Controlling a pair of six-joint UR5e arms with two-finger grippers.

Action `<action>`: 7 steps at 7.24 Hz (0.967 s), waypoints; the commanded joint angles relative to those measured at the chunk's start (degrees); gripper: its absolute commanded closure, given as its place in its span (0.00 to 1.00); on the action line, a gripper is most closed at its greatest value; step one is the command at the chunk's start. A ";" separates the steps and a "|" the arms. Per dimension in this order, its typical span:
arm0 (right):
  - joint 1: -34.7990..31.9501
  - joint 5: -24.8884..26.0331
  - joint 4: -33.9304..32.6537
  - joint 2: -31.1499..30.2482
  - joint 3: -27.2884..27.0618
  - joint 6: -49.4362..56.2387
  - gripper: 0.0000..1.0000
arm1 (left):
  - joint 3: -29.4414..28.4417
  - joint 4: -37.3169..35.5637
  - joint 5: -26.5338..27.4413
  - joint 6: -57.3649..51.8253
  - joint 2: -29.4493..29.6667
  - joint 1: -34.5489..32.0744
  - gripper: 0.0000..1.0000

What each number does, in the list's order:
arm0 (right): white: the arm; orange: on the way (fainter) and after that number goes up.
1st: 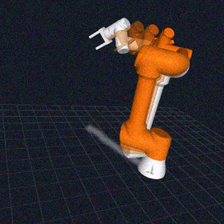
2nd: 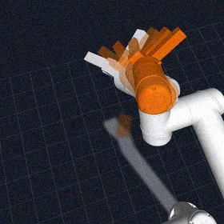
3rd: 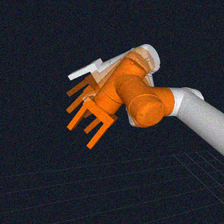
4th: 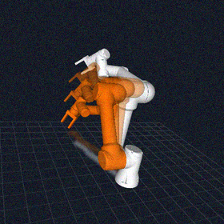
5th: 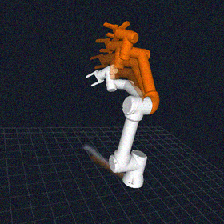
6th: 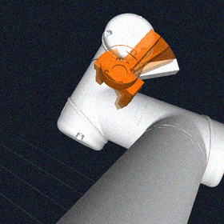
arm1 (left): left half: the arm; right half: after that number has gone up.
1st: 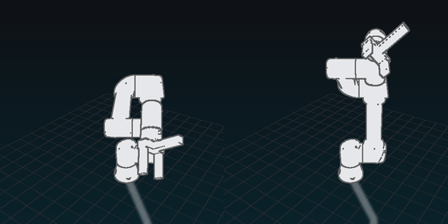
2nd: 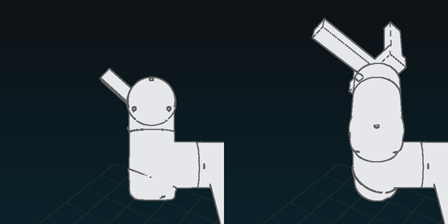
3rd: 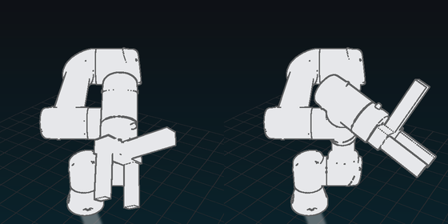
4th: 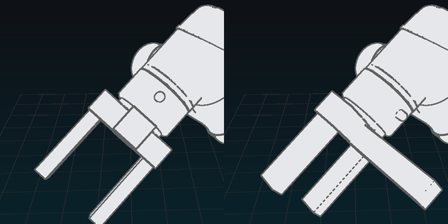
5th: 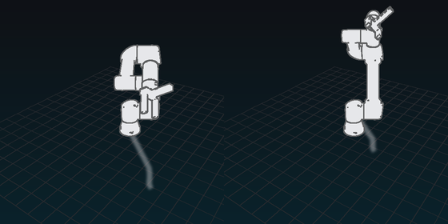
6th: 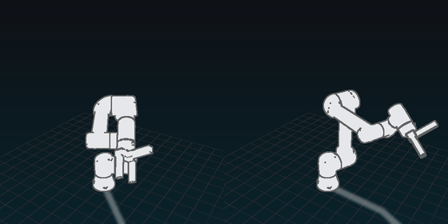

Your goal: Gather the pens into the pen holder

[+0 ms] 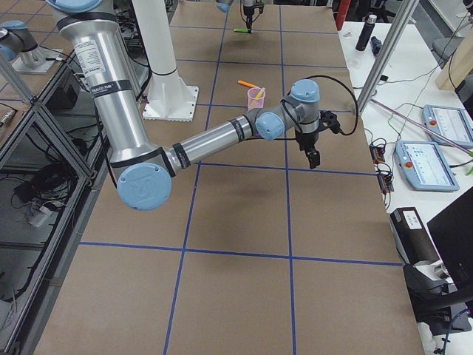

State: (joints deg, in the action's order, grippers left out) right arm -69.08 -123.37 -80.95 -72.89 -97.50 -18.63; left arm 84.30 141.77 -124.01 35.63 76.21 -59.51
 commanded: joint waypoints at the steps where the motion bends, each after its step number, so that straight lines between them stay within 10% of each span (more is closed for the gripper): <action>1: 0.00 0.06 0.00 -0.93 -0.06 0.00 0.00 | 4.27 -0.18 -2.72 -0.65 0.17 -0.34 1.00; 7: 0.00 0.06 0.09 -2.34 -0.15 0.00 0.00 | 10.18 4.30 2.19 0.23 21.75 -0.17 1.00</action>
State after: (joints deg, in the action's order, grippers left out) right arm -69.08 -123.30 -80.86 -74.97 -97.64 -18.59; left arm 94.27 145.60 -122.02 35.57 92.50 -59.85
